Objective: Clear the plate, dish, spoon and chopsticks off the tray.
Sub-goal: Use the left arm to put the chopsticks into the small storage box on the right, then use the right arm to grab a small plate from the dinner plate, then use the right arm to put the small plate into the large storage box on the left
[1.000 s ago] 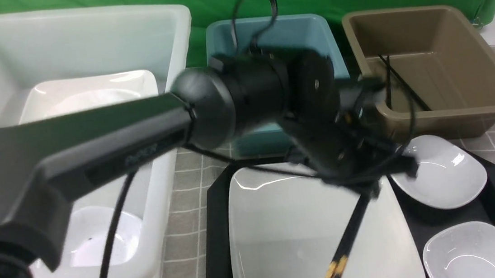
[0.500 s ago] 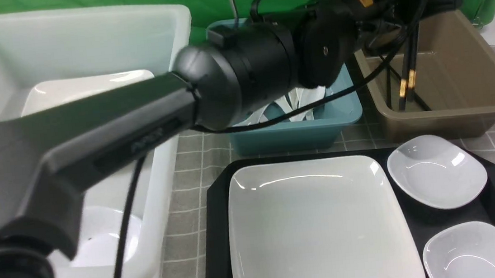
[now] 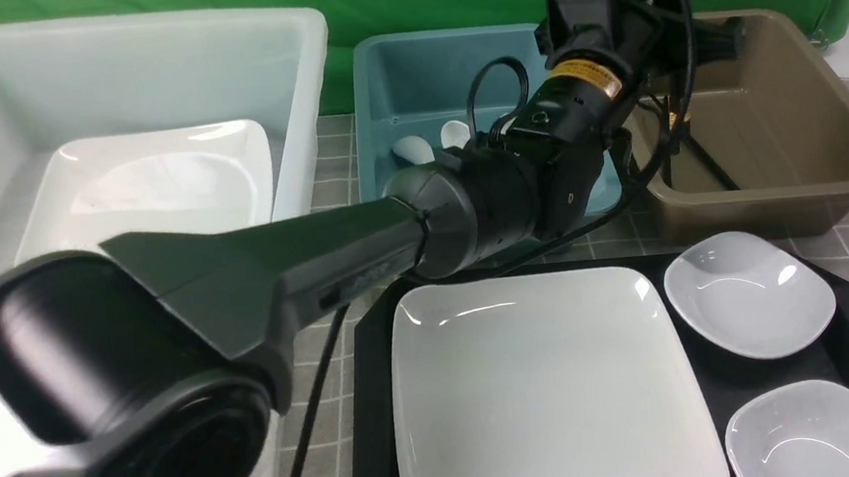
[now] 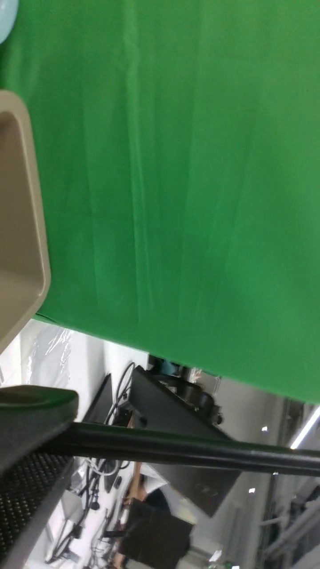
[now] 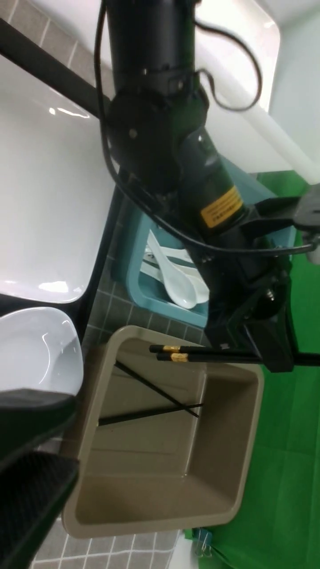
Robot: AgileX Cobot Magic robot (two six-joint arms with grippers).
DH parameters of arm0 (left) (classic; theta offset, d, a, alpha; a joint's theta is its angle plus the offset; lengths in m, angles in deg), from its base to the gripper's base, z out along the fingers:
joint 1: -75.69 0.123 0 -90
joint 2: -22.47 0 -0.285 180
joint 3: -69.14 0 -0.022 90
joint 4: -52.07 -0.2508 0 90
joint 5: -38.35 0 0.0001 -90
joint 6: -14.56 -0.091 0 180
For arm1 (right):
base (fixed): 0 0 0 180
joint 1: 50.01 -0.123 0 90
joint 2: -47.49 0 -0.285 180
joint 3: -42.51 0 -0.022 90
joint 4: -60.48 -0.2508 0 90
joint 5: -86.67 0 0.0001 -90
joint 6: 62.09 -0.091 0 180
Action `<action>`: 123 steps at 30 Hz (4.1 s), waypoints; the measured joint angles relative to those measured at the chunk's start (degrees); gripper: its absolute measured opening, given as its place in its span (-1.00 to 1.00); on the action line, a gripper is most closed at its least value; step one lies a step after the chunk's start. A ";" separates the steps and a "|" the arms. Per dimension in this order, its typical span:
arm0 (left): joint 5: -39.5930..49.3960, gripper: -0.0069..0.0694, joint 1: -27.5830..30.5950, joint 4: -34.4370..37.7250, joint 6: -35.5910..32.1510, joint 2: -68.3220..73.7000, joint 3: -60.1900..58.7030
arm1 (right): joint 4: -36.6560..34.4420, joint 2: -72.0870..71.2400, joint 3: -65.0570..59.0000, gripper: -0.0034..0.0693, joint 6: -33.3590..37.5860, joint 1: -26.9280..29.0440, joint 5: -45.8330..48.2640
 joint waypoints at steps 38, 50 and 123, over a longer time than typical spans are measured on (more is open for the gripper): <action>73.16 -0.80 0.45 -12.54 -8.74 -18.02 10.69 | 0.05 0.00 0.00 -0.44 -2.02 0.00 0.23; 102.03 -0.82 0.45 -14.53 -5.92 -21.26 7.07 | 0.10 0.74 -0.13 -0.43 -3.12 0.00 6.00; 93.30 -0.82 21.13 -27.65 17.84 -90.71 -45.09 | -18.19 37.08 23.89 -0.74 7.57 -26.56 2.64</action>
